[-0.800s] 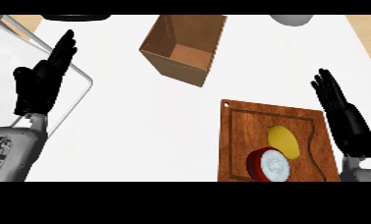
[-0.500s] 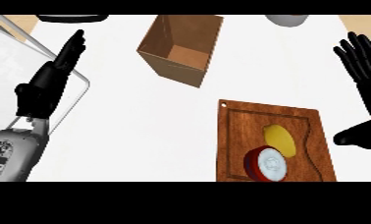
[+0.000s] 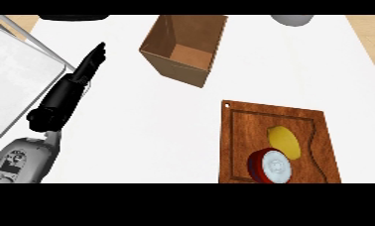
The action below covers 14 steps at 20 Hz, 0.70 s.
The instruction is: Pick the lemon from the cutting board and place it in the cardboard box
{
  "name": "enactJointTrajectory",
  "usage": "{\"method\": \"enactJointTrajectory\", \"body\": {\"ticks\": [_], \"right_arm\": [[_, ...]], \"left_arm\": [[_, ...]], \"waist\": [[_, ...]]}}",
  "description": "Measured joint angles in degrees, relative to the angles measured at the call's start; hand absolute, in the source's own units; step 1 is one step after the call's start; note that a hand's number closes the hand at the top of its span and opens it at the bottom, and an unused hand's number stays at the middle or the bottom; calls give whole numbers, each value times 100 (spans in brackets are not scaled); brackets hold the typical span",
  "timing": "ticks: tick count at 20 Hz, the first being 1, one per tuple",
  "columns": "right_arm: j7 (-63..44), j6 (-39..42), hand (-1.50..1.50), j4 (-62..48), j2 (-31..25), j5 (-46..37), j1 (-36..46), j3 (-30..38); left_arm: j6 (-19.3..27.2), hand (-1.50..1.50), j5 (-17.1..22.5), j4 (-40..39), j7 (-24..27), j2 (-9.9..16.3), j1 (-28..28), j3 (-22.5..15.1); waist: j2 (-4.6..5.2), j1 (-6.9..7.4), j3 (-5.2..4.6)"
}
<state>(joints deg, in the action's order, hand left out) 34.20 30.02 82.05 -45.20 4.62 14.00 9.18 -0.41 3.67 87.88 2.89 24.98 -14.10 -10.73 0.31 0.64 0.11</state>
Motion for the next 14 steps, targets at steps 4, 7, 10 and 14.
{"method": "enactJointTrajectory", "body": {"ticks": [4, 7, 10, 14], "right_arm": [[689, -396, -150, 84, -284, -789, -45, -238], [774, -589, -150, 311, -540, -1379, -49, -579], [735, -657, -150, 735, -897, -1920, -170, -899], [387, -578, -150, 1568, -1185, -2504, -342, -1337]], "left_arm": [[-83, 0, -12, -36, 93, -14, -2, 26], [-162, 0, -2, -98, 138, -12, -14, 63], [-208, 0, 26, -72, 104, 20, 19, 126], [-212, 0, 3, 48, 92, 8, 150, 147]], "waist": [[-4, -8, -2], [-11, -8, -5], [-31, -44, -10], [-53, -74, -16]]}}
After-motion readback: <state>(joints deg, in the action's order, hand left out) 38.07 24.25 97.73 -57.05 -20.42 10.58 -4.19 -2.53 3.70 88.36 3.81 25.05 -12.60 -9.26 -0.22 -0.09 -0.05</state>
